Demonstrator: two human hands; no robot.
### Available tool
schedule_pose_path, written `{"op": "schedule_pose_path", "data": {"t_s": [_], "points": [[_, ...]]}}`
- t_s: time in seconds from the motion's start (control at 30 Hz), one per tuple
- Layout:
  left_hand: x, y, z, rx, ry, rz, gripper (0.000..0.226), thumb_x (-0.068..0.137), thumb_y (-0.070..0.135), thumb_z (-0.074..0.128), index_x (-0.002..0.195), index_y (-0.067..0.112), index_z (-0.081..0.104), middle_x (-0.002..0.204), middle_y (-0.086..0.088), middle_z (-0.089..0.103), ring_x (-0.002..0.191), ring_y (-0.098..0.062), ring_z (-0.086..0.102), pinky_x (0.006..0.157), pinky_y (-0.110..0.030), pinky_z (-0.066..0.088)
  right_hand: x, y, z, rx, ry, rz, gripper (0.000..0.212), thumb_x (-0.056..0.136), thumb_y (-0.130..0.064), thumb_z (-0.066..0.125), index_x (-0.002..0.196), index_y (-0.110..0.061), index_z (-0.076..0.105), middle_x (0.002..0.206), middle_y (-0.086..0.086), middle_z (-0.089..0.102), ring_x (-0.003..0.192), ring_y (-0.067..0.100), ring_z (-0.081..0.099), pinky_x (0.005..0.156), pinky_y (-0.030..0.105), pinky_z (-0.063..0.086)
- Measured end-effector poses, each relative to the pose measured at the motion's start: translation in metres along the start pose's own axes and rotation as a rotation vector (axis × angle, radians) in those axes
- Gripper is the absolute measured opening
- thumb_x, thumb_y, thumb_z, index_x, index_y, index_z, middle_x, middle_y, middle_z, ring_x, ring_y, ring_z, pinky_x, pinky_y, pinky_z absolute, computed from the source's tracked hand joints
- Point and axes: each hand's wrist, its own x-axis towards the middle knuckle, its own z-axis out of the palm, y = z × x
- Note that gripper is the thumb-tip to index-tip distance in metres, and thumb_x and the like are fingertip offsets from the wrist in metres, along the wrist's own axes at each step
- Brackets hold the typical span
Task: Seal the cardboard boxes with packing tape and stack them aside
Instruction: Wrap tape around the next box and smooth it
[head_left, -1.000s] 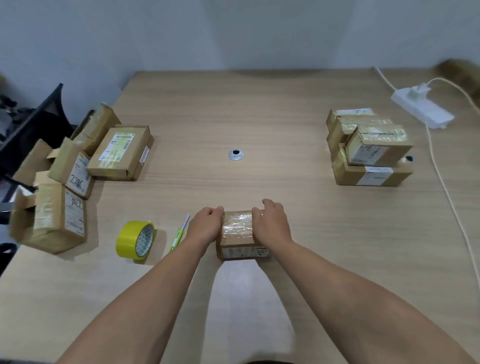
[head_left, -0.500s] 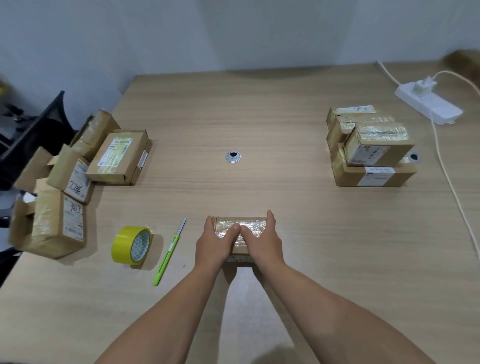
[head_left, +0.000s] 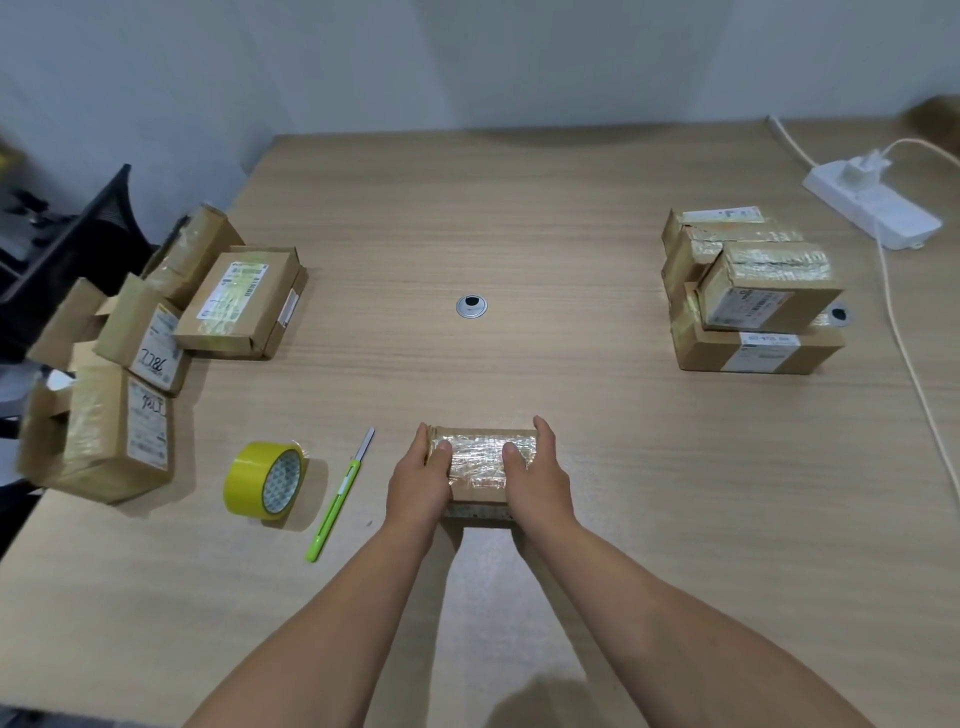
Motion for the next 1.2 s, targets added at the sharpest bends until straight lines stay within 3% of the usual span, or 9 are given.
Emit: {"op": "schedule_pose_path", "data": {"t_s": [0.23, 0.37, 0.53, 0.73, 0.8, 0.9, 0.97, 1.03, 1.2], "points": [[0.003, 0.001, -0.003, -0.176, -0.009, -0.068, 0.045, 0.107, 0.026, 0.043, 0.152, 0.028, 0.041, 0.157, 0.001, 0.039, 0.144, -0.018, 0.037, 0.113, -0.031, 0.029, -0.005, -0.002, -0.001, 0.008, 0.007, -0.015, 0.057, 0.107, -0.043, 0.033, 0.156, -0.049, 0.005, 0.161, 0.0, 0.034, 0.125, 0.028, 0.056, 0.105, 0.05, 0.044], [-0.004, 0.0, -0.009, -0.065, -0.087, -0.011, 0.062, 0.101, 0.038, 0.055, 0.157, 0.027, 0.029, 0.157, 0.003, 0.039, 0.139, -0.017, 0.042, 0.103, -0.027, 0.032, -0.002, -0.002, -0.001, -0.01, -0.004, 0.002, 0.068, 0.104, -0.049, 0.04, 0.159, -0.042, -0.001, 0.166, 0.002, 0.024, 0.146, 0.028, 0.035, 0.114, 0.05, 0.034], [-0.016, 0.002, -0.012, 0.018, -0.171, 0.07, 0.085, 0.089, 0.033, 0.074, 0.157, 0.028, 0.024, 0.125, 0.019, 0.047, 0.105, 0.001, 0.049, 0.094, -0.025, 0.035, -0.002, -0.002, -0.001, -0.009, -0.019, -0.013, 0.099, 0.09, -0.057, 0.064, 0.159, -0.039, -0.006, 0.164, 0.002, 0.028, 0.144, 0.026, 0.037, 0.109, 0.043, 0.04], [-0.009, -0.001, -0.011, 0.022, -0.184, 0.034, 0.087, 0.092, 0.032, 0.071, 0.159, 0.034, 0.015, 0.16, 0.005, 0.03, 0.145, -0.018, 0.031, 0.111, -0.033, 0.032, -0.002, 0.0, -0.002, -0.015, -0.031, -0.032, 0.093, 0.095, -0.052, 0.061, 0.159, -0.037, -0.004, 0.166, 0.002, 0.023, 0.148, 0.026, 0.031, 0.113, 0.046, 0.035], [-0.005, -0.004, -0.013, -0.003, -0.2, 0.014, 0.085, 0.094, 0.029, 0.069, 0.158, 0.037, 0.014, 0.162, 0.005, 0.025, 0.148, -0.019, 0.027, 0.116, -0.036, 0.028, -0.003, 0.0, -0.002, -0.017, -0.044, -0.036, 0.09, 0.097, -0.051, 0.058, 0.159, -0.038, -0.007, 0.167, 0.003, 0.02, 0.149, 0.027, 0.028, 0.116, 0.047, 0.032], [-0.001, -0.005, -0.016, -0.084, -0.246, -0.055, 0.082, 0.096, 0.02, 0.066, 0.157, 0.04, 0.015, 0.155, 0.006, 0.037, 0.135, -0.017, 0.047, 0.111, -0.032, 0.039, -0.003, 0.001, -0.004, -0.027, -0.068, -0.039, 0.086, 0.1, -0.049, 0.053, 0.158, -0.04, -0.01, 0.168, 0.005, 0.016, 0.15, 0.03, 0.026, 0.118, 0.049, 0.03], [0.0, -0.006, -0.016, -0.132, -0.273, -0.084, 0.078, 0.099, 0.012, 0.06, 0.158, 0.036, 0.016, 0.137, 0.011, 0.048, 0.108, -0.004, 0.061, 0.084, -0.016, 0.05, -0.003, 0.002, -0.007, -0.033, -0.082, -0.036, 0.081, 0.103, -0.046, 0.049, 0.158, -0.04, -0.011, 0.168, 0.007, 0.015, 0.15, 0.032, 0.026, 0.118, 0.048, 0.029], [0.0, -0.005, -0.016, -0.159, -0.283, -0.1, 0.073, 0.101, 0.006, 0.054, 0.159, 0.03, 0.017, 0.125, 0.011, 0.049, 0.092, 0.003, 0.06, 0.064, -0.007, 0.046, -0.002, 0.003, -0.007, -0.037, -0.087, -0.03, 0.077, 0.105, -0.043, 0.045, 0.158, -0.04, -0.01, 0.168, 0.009, 0.016, 0.15, 0.034, 0.026, 0.118, 0.046, 0.03], [0.005, -0.006, -0.021, -0.23, -0.292, -0.155, 0.067, 0.102, 0.002, 0.05, 0.158, 0.028, 0.022, 0.141, 0.003, 0.051, 0.106, -0.01, 0.063, 0.082, -0.019, 0.048, -0.002, 0.003, -0.007, -0.014, -0.079, -0.019, 0.068, 0.108, -0.041, 0.037, 0.158, -0.041, -0.008, 0.168, 0.009, 0.017, 0.15, 0.032, 0.026, 0.118, 0.044, 0.028]]}}
